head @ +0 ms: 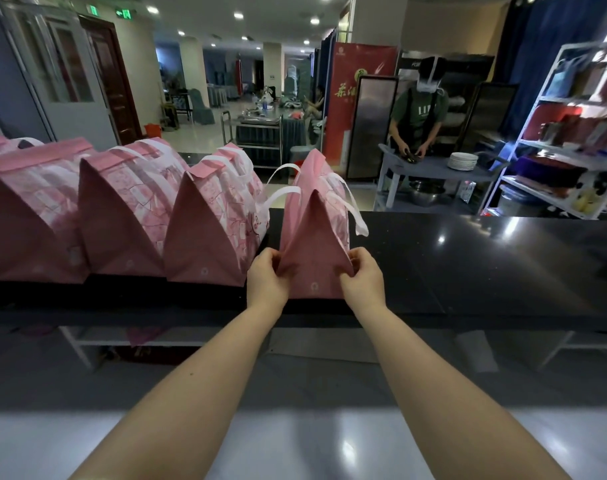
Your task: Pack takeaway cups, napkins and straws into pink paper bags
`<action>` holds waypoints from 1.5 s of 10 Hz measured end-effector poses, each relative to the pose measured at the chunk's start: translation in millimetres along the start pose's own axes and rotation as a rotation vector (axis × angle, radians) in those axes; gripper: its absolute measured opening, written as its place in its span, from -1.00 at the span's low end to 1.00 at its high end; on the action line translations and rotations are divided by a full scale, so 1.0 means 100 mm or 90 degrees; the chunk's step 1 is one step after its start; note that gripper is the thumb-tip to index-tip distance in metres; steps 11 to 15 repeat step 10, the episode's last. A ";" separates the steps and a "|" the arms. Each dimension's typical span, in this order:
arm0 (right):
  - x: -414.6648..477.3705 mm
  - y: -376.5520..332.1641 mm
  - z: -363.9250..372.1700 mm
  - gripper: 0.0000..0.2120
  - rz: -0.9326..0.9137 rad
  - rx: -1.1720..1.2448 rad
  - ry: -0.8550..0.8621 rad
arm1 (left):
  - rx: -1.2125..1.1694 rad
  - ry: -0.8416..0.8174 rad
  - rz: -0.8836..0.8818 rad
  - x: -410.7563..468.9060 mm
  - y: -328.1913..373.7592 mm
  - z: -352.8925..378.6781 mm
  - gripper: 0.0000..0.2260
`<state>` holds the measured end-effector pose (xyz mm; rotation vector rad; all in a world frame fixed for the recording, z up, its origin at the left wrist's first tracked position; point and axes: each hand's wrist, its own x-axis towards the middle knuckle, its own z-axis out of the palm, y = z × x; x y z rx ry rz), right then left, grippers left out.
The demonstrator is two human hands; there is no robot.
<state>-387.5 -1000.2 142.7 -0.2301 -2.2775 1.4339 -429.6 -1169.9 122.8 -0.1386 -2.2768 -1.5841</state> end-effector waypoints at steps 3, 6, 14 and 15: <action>-0.10 0.17 -0.08 -0.82 0.026 -0.048 -0.005 | 0.076 -0.046 0.028 -0.13 -0.11 -0.14 -0.75; -0.13 0.12 0.16 -0.85 0.012 -0.089 -0.042 | 0.082 0.095 0.040 -0.27 -0.23 -0.30 -0.76; -0.06 -0.08 0.16 -0.87 -0.025 -0.130 -0.061 | 0.202 0.104 0.229 -0.27 -0.06 -0.50 -0.76; -0.06 -0.08 0.16 -0.87 -0.025 -0.130 -0.061 | 0.202 0.104 0.229 -0.27 -0.06 -0.50 -0.76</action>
